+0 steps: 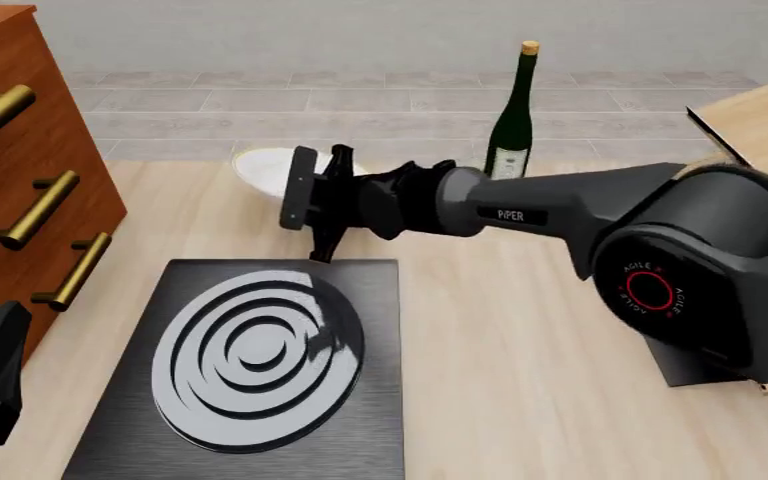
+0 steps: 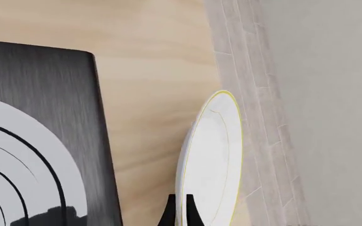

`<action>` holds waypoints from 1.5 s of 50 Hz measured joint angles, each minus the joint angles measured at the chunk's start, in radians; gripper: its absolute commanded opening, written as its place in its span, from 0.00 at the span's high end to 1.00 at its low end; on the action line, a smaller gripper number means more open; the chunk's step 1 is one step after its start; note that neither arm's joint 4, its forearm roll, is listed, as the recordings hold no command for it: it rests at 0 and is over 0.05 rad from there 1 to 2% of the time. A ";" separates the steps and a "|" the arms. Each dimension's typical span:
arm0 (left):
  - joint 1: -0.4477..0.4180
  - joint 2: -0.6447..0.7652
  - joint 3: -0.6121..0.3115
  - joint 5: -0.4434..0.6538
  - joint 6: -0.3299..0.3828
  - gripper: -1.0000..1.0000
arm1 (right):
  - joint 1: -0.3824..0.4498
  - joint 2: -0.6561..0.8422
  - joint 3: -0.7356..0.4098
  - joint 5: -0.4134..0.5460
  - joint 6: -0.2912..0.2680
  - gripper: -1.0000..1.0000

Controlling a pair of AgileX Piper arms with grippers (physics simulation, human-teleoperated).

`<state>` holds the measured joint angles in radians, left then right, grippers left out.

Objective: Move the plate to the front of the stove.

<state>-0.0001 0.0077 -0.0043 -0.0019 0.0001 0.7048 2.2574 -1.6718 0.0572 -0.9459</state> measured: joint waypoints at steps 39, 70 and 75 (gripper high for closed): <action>0.000 0.000 0.000 0.000 0.000 0.00 | -0.002 0.129 -0.121 0.054 -0.020 1.00; 0.000 0.000 0.000 0.000 0.000 0.00 | -0.011 0.140 -0.165 0.080 -0.001 0.00; 0.000 0.000 0.000 0.000 0.000 0.00 | -0.006 0.127 -0.149 0.080 0.004 0.00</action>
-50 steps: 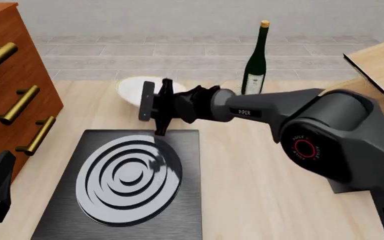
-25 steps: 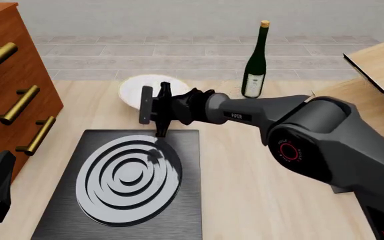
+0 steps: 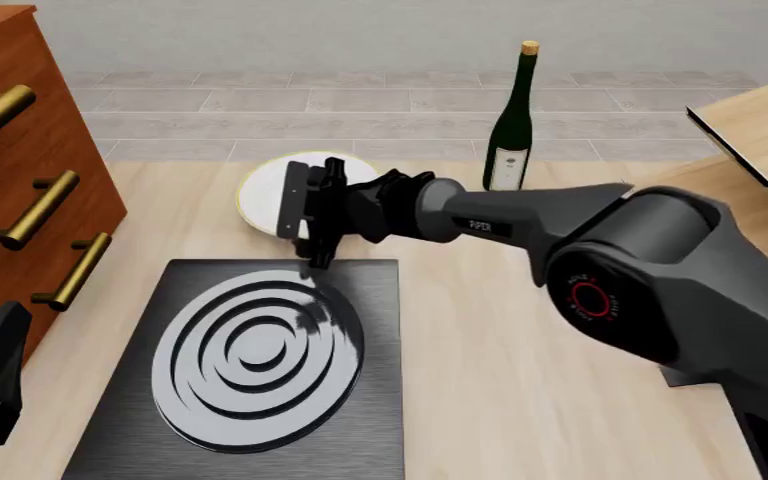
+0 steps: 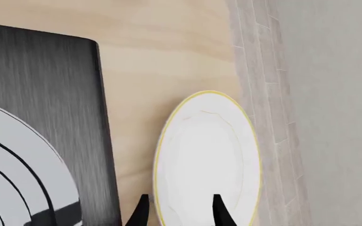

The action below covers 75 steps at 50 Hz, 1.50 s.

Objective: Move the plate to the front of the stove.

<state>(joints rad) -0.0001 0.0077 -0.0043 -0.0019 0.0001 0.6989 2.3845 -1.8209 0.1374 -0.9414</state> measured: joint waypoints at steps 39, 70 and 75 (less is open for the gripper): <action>0.000 0.000 0.000 0.000 0.000 0.00 | 0.011 -0.248 0.307 -0.145 0.050 0.00; 0.000 0.000 0.000 0.000 0.000 0.00 | -0.013 -0.492 0.555 -0.242 0.125 0.00; 0.000 0.000 0.000 0.000 0.000 0.00 | -0.029 -0.526 0.588 -0.259 0.161 0.00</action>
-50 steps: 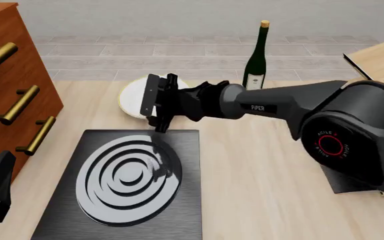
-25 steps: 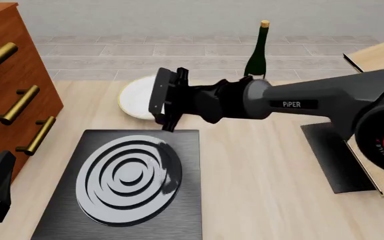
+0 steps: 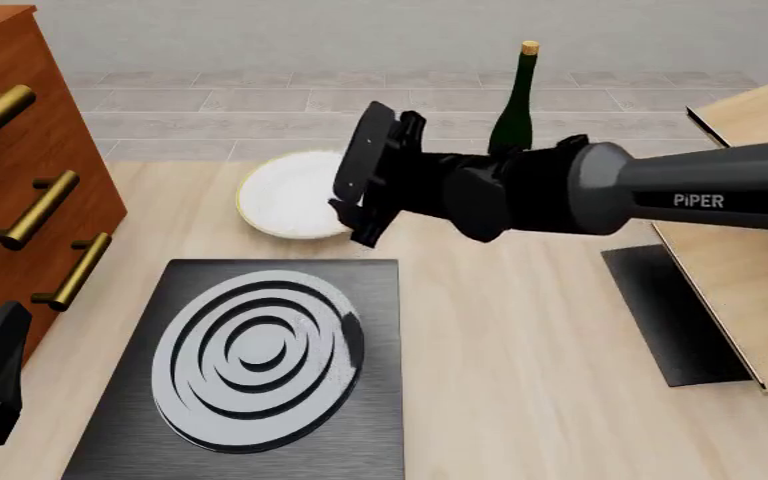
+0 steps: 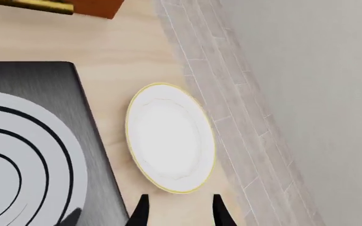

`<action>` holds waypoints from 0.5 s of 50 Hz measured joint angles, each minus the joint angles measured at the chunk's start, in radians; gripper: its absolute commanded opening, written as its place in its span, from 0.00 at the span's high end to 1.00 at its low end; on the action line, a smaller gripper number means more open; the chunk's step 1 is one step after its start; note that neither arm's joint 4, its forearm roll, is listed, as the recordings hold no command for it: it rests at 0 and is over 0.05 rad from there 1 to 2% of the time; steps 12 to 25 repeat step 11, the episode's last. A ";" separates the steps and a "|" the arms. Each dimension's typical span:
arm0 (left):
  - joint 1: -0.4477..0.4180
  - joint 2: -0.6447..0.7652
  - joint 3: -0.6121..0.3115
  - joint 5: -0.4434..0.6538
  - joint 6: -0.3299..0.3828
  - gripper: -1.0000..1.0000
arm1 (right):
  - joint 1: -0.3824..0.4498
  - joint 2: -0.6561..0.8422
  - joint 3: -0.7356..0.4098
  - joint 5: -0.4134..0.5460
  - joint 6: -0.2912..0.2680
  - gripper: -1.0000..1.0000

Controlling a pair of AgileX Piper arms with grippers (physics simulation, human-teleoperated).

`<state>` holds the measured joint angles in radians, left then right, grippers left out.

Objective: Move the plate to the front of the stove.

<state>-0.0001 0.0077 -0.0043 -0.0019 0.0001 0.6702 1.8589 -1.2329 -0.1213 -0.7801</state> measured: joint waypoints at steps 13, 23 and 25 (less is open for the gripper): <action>0.000 0.000 0.000 0.000 0.000 0.00 | -0.040 -0.082 0.069 -0.028 0.116 0.00; 0.000 0.000 0.000 0.000 0.000 0.00 | -0.040 -0.082 0.069 -0.028 0.116 0.00; 0.000 0.000 0.000 0.000 0.000 0.00 | -0.040 -0.082 0.069 -0.028 0.116 0.00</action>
